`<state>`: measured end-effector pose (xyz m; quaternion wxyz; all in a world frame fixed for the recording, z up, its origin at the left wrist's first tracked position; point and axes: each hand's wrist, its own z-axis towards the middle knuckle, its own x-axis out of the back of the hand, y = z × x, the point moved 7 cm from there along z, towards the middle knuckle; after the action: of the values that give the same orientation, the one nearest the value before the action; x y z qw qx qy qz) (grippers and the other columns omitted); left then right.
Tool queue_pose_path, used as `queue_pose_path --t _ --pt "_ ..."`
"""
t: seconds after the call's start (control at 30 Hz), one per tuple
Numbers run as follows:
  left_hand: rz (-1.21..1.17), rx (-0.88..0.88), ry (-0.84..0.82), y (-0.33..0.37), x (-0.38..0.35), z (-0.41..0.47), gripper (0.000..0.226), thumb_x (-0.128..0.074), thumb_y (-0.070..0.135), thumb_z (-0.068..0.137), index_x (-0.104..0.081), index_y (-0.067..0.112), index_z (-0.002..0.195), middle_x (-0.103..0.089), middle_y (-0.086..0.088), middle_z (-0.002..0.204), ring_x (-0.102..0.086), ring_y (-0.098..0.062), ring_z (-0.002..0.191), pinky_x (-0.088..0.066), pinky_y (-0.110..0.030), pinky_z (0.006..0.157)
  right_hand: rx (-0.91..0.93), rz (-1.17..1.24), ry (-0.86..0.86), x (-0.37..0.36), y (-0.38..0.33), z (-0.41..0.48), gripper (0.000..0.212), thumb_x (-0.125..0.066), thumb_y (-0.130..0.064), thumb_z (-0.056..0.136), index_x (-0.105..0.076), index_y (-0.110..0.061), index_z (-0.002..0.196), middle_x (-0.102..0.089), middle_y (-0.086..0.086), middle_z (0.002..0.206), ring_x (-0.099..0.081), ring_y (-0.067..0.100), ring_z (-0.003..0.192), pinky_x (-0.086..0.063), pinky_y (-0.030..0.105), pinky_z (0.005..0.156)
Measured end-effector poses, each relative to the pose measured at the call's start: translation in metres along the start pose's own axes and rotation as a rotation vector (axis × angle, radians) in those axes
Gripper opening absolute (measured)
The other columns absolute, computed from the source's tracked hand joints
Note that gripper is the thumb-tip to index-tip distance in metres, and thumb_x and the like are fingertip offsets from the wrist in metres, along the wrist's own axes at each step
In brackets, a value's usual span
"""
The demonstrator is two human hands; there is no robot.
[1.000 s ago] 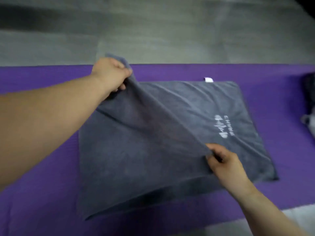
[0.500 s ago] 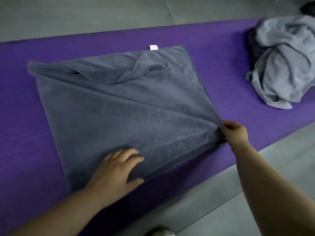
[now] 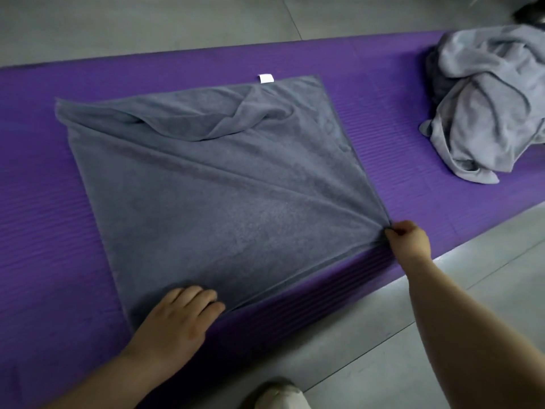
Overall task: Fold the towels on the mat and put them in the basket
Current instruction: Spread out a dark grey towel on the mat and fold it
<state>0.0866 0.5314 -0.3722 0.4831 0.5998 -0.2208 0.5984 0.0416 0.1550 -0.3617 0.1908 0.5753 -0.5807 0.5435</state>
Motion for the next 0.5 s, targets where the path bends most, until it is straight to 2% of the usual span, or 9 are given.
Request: queue_pose_path --t 0.03,0.07,0.13,0.2,0.23,0.3,0.37,0.43,0.5 --pt "0.017 0.004 0.007 0.000 0.002 -0.002 0.035 -0.034 0.010 0.063 -0.052 0.018 0.091 -0.067 0.000 0.076 -0.041 -0.015 0.082 -0.032 -0.030 0.074 0.049 -0.128 0.013 0.001 -0.004 -0.003 0.027 -0.053 -0.008 0.089 -0.053 0.008 0.111 -0.066 0.021 0.103 -0.060 0.032 0.101 -0.042 0.034 0.082" --pt "0.039 0.008 0.013 -0.002 0.005 -0.003 0.033 -0.033 0.011 0.062 -0.048 0.018 0.091 -0.067 0.001 0.074 -0.040 -0.013 0.079 -0.032 -0.030 0.073 0.103 -0.244 0.024 0.001 -0.010 -0.008 0.026 -0.051 -0.007 0.090 -0.050 0.007 0.111 -0.057 0.027 0.113 -0.053 0.039 0.107 -0.039 0.040 0.084" --pt "0.050 0.037 0.024 -0.008 0.012 -0.004 0.032 -0.033 0.012 0.061 -0.051 0.019 0.086 -0.065 0.003 0.067 -0.042 -0.012 0.073 -0.032 -0.030 0.070 0.269 -0.419 0.052 -0.004 -0.022 -0.017 0.024 -0.042 -0.002 0.090 -0.051 0.010 0.109 -0.050 0.032 0.113 -0.047 0.044 0.106 -0.036 0.046 0.085" --pt "0.050 0.087 0.016 -0.019 0.020 -0.004 0.031 -0.035 0.014 0.062 -0.061 0.018 0.078 -0.063 0.004 0.061 -0.055 -0.013 0.059 -0.036 -0.027 0.063 0.462 -0.566 0.019 -0.017 -0.027 -0.024 0.030 -0.036 0.002 0.088 -0.056 0.011 0.109 -0.052 0.033 0.110 -0.049 0.047 0.101 -0.038 0.051 0.084" --pt "0.055 0.128 0.006 -0.027 0.025 -0.003 0.031 -0.036 0.015 0.064 -0.066 0.017 0.074 -0.064 0.003 0.059 -0.058 -0.016 0.050 -0.039 -0.021 0.055 0.506 -0.620 -0.011 -0.020 -0.024 -0.026 0.031 -0.038 0.003 0.088 -0.057 0.009 0.112 -0.053 0.031 0.112 -0.050 0.046 0.102 -0.040 0.051 0.084" --pt "0.074 0.231 0.016 -0.046 0.037 -0.004 0.032 -0.038 0.018 0.071 -0.069 0.012 0.068 -0.065 0.000 0.056 -0.059 -0.017 0.041 -0.044 -0.020 0.042 0.494 -0.665 -0.074 -0.019 -0.016 -0.029 0.035 -0.051 0.003 0.084 -0.055 0.008 0.119 -0.053 0.029 0.120 -0.052 0.047 0.105 -0.042 0.051 0.086" --pt "0.107 0.301 0.015 -0.056 0.047 -0.007 0.036 -0.037 0.023 0.079 -0.069 0.012 0.067 -0.064 -0.002 0.052 -0.057 -0.018 0.035 -0.042 -0.020 0.037 0.492 -0.678 -0.132 -0.017 -0.015 -0.031 0.040 -0.058 0.005 0.079 -0.054 0.011 0.118 -0.053 0.032 0.120 -0.053 0.049 0.104 -0.043 0.054 0.086" --pt "0.123 0.321 -0.002 -0.058 0.053 -0.008 0.031 -0.033 0.027 0.086 -0.062 0.020 0.076 -0.064 0.000 0.052 -0.053 -0.017 0.031 -0.032 -0.017 0.034 0.541 -0.766 -0.176 -0.018 -0.025 -0.031 0.043 -0.059 0.000 0.080 -0.051 0.009 0.122 -0.050 0.029 0.123 -0.050 0.046 0.110 -0.044 0.051 0.088" --pt "0.109 0.327 -0.030 -0.059 0.059 -0.005 0.013 -0.035 0.029 0.080 -0.046 0.024 0.082 -0.064 0.001 0.052 -0.051 -0.016 0.028 -0.027 -0.017 0.029 0.544 -0.952 -0.246 -0.021 -0.032 -0.027 0.050 -0.056 -0.016 0.085 -0.040 -0.002 0.131 -0.043 0.017 0.132 -0.043 0.033 0.122 -0.041 0.040 0.093"
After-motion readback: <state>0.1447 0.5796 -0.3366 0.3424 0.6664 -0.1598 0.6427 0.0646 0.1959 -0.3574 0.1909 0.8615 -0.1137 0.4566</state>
